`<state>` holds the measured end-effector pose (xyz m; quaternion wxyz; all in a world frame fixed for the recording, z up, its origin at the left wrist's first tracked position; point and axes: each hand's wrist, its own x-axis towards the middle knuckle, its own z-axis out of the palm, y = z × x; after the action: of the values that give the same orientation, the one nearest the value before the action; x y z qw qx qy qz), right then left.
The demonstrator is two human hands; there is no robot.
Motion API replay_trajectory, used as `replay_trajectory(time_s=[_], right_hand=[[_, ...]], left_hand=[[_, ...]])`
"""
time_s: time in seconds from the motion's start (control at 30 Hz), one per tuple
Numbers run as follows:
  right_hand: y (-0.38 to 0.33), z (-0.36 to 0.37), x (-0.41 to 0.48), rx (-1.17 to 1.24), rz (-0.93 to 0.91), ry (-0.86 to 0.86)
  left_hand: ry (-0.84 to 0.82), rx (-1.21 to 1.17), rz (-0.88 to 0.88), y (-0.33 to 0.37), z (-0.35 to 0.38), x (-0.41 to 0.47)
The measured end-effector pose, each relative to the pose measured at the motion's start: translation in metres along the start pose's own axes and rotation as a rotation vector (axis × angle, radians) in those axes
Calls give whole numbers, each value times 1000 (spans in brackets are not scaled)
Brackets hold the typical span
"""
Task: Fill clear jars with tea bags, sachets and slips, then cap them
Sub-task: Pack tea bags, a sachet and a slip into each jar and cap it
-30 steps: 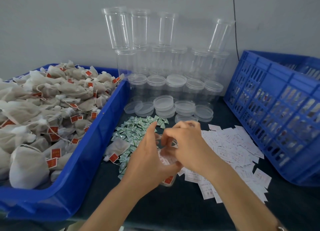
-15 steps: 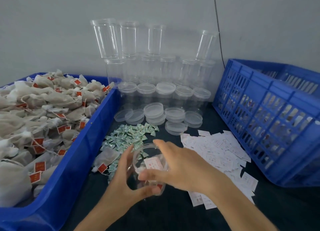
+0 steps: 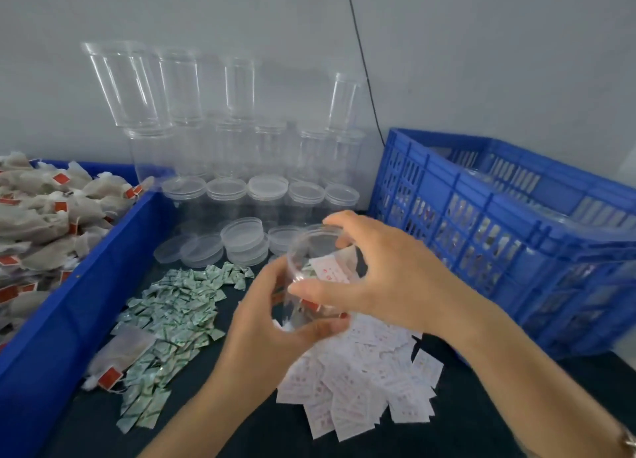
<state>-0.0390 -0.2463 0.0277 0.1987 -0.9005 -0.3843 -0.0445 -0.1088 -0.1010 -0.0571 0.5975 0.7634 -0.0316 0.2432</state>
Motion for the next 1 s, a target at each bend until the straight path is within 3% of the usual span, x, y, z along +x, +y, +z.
replay_trajectory(time_s=[0.2,0.3,0.53,0.73,1.0], right_hand=[[42,-88,3,116,69,288],[73,-130,14,184,136,409],[152,-203,45,30,366,629],[229,-209,76,-135,612,568],[303,-190,114,-190,787,393]], left_hand=[[-227,-34,115,44,40,58],[-261,87,165,51,53,85],[-354,163,261,65,99,136],[-442,204,269,65,139,173],[-465,226,179,46,160,220]])
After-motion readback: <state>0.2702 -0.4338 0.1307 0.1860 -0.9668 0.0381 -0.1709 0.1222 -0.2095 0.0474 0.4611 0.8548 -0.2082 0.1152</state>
